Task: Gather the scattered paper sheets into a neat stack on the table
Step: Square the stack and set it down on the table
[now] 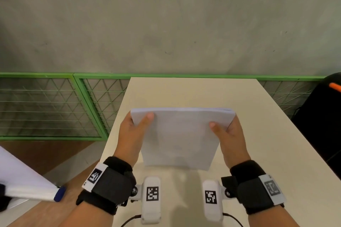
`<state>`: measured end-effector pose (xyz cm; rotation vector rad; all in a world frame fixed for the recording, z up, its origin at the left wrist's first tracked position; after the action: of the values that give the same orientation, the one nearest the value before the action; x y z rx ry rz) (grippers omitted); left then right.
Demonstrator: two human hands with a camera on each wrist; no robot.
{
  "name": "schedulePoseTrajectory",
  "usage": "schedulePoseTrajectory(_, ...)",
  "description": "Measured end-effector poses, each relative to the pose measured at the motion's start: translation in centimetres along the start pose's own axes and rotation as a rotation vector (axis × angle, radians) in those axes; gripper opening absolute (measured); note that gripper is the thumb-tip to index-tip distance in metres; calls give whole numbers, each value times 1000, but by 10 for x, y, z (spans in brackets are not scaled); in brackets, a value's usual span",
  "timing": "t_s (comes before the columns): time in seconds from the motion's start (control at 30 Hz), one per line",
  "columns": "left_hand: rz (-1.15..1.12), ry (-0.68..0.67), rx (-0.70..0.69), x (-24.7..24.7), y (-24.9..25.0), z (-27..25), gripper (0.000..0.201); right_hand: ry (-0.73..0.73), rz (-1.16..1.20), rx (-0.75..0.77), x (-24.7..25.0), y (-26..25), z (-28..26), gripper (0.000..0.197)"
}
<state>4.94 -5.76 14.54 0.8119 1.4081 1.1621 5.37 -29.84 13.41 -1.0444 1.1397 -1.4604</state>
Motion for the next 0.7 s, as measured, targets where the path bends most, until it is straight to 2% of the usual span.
schedulePoseTrajectory(0.07,-1,62,-22,-7,15,1,17,48,-106,110,1,-19,4,50)
schedulePoseTrajectory(0.13,3,138,-16,-12,22,3,27,68,-247,235,0,-35,6,59)
schedulePoseTrajectory(0.23,-19,205,-13,-16,24,5,30,53,-463,391,-5,-41,7,56)
schedulePoseTrajectory(0.4,38,223,-35,-16,27,7,26,69,-477,398,-6,-30,3,67)
schedulePoseTrajectory(0.57,28,210,-21,-14,29,7,24,33,-533,351,-6,-28,0,40)
schedulePoseTrajectory(0.7,54,200,-51,-13,31,8,24,19,-537,323,-6,-33,0,42)
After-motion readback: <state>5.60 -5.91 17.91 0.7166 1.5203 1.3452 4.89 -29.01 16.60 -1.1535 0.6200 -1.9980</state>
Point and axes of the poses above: each hand's wrist, its own z-axis towards the middle knuckle, its own x-axis out of the back of the hand, y = z × x, the point moved 4 cm from there along z, towards the middle knuckle, and after that the axes turned 8 degrees about -z, right-handed, at the moved point
